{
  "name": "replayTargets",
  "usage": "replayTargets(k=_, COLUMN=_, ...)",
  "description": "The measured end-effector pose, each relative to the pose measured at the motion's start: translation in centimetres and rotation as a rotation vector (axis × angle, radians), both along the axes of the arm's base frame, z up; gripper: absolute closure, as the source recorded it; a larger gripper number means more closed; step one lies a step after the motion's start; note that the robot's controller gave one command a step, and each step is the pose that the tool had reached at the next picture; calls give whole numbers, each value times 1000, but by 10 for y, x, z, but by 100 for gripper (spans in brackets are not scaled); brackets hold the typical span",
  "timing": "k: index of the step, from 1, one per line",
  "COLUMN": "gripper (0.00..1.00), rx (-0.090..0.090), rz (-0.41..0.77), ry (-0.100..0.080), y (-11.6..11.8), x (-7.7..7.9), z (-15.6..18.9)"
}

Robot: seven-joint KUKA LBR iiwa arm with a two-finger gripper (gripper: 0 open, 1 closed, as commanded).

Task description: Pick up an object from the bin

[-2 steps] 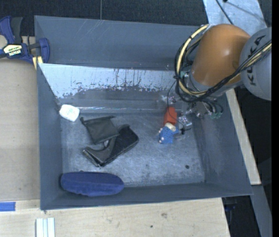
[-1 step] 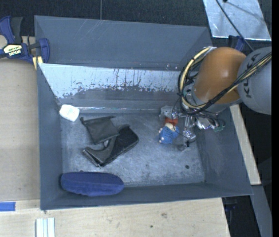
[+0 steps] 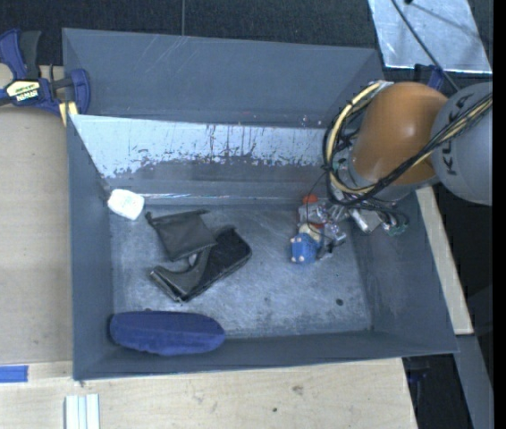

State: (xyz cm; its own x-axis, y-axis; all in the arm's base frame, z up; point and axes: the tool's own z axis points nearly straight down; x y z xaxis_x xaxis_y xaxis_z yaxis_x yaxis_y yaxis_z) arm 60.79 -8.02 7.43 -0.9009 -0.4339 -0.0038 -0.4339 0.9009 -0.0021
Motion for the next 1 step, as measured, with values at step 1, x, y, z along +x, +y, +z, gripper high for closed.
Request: replayTargets(k=1, gripper=100, rx=-1, rz=-13, ry=-9, y=11, x=13, z=155)
